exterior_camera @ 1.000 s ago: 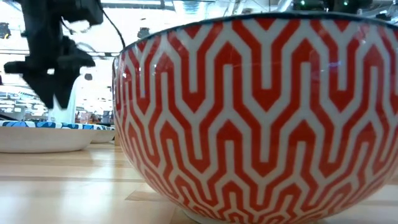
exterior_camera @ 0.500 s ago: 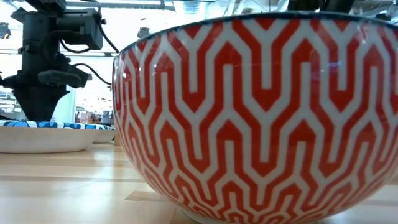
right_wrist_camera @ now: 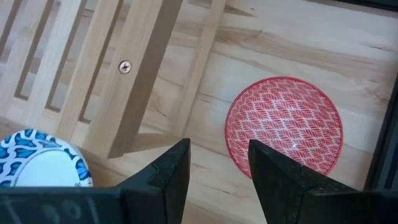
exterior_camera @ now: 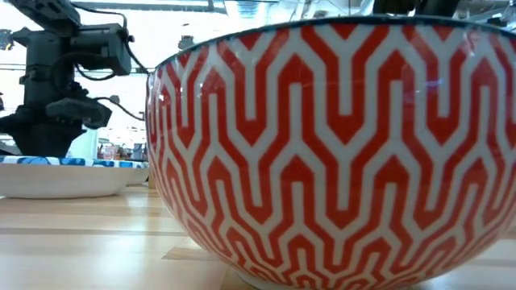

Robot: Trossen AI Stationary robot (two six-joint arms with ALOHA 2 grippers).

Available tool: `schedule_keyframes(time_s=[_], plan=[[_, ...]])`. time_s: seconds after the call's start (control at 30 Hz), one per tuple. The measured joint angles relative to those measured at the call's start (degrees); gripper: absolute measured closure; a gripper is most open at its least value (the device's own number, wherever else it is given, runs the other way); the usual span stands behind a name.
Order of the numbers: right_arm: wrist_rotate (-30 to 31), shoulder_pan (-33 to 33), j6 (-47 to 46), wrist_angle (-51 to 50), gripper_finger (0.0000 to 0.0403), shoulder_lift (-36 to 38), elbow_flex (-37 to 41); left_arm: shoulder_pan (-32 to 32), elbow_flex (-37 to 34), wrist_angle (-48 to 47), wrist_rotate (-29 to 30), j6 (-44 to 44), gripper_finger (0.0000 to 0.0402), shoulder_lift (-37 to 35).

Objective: Place and stack bowls onto a shelf
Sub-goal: Put the big white bowl on the shelf

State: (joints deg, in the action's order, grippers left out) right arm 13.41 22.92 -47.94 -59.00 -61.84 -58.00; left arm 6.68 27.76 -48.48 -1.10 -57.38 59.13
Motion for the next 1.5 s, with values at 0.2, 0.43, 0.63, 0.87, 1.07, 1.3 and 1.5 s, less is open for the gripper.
schedule_keyframes(time_s=[0.2, 0.43, 0.63, 0.87, 1.07, 1.3, 1.5], plan=[[0.3, 0.6, 0.5, 1.3, 0.0215, 0.0, 0.0, 0.0, 2.5, 0.2, -0.3, 3.2, 0.0380, 0.0], [0.2, 0.8, 1.5, 1.4, 0.0215, 0.0, 0.0, 0.0, 7.5, -0.5, -3.6, 3.4, 0.0389, 0.0], [-0.2, 1.4, 3.2, 1.9, 0.0215, 0.0, 0.0, -0.5, 18.2, -4.8, -5.9, 6.0, 0.0399, 0.0], [-1.8, 4.0, 5.4, 4.3, 0.0215, 0.0, 0.0, -0.3, 31.9, -8.7, -4.5, 12.5, 0.0400, 0.0], [-5.6, 6.3, 7.7, 7.7, 0.0215, 0.0, -0.1, 4.3, 40.3, -8.4, 4.3, 16.2, 0.0400, 0.0], [-6.0, 6.8, 9.3, 7.8, 0.0215, 0.0, -1.9, 15.3, 43.4, -3.7, 9.4, 18.7, 0.0400, 1.9], [-5.6, 6.9, 9.6, 8.4, 0.0215, 0.0, -1.9, 28.2, 47.8, -3.5, 6.0, 24.1, 0.0400, 9.1]])
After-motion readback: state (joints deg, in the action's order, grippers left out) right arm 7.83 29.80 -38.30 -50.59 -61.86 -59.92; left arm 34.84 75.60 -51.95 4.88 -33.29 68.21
